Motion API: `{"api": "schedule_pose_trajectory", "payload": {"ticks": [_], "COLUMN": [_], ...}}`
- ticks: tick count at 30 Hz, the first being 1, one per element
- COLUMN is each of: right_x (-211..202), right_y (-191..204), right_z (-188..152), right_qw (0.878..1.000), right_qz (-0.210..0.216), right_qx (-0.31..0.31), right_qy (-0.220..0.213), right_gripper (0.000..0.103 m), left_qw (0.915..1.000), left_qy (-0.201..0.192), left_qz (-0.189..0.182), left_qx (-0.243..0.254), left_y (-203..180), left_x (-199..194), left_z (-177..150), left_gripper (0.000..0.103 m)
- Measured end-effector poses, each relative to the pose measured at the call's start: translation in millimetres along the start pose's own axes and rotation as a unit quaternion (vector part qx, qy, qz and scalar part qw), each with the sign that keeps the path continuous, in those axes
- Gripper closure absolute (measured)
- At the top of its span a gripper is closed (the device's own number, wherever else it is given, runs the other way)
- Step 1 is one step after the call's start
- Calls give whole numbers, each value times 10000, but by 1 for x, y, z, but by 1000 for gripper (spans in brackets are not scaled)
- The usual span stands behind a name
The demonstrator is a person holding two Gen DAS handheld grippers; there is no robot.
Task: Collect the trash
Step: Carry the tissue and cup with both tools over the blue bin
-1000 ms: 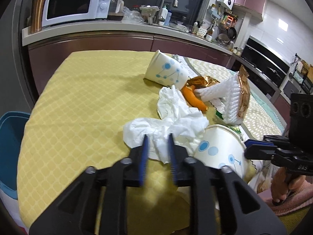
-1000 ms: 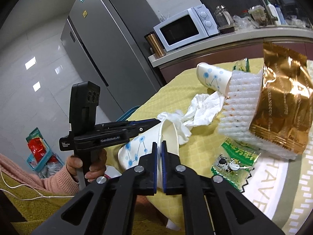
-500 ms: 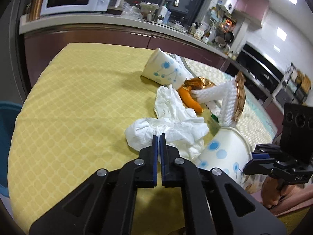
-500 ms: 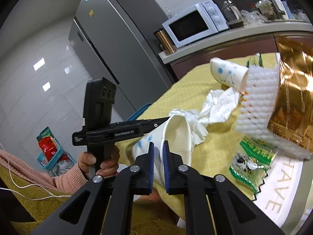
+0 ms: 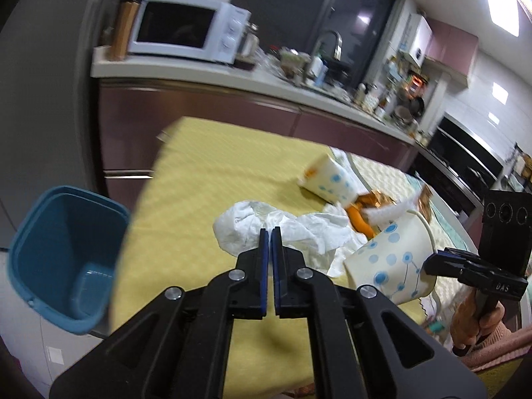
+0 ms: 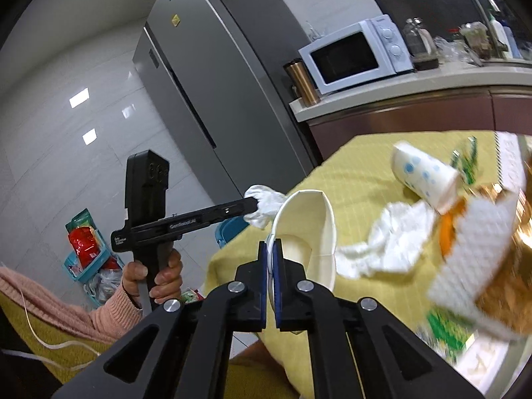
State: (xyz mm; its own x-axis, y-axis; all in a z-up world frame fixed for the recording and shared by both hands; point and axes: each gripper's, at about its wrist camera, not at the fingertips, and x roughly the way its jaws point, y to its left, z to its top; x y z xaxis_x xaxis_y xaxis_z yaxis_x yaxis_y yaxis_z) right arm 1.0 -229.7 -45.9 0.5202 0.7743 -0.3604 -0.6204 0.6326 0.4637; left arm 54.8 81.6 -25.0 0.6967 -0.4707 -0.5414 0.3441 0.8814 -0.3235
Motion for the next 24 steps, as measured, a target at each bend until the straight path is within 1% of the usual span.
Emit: {"api": "schedule_pose_trajectory", "payload": {"ticks": [6, 7, 9, 14, 20, 24], "right_x": [38, 46, 60, 103, 161, 193], "right_y": [12, 13, 17, 30, 46, 53], "right_z": [29, 34, 43, 62, 78, 84], "right_qw": [9995, 9994, 9990, 9972, 9939, 9920], "right_qz": [115, 139, 198, 420, 612, 703], "right_qx": [-267, -297, -372, -509, -627, -623], "right_qy": [86, 122, 180, 357, 668, 842], "right_gripper": [101, 101, 101, 101, 101, 101], "left_qw": [9982, 9972, 9959, 9897, 9810, 9765], "left_qy": [-317, -368, -437, -604, -614, -568], "left_qz": [448, 583, 709, 1183, 1664, 1847], "left_qx": [-254, -287, -339, -530, -784, -950], "left_y": [38, 45, 58, 92, 133, 155], "left_x": [-35, -41, -50, -72, -81, -82], "left_z": [10, 13, 13, 17, 12, 7], "left_gripper": [100, 100, 100, 100, 100, 100]}}
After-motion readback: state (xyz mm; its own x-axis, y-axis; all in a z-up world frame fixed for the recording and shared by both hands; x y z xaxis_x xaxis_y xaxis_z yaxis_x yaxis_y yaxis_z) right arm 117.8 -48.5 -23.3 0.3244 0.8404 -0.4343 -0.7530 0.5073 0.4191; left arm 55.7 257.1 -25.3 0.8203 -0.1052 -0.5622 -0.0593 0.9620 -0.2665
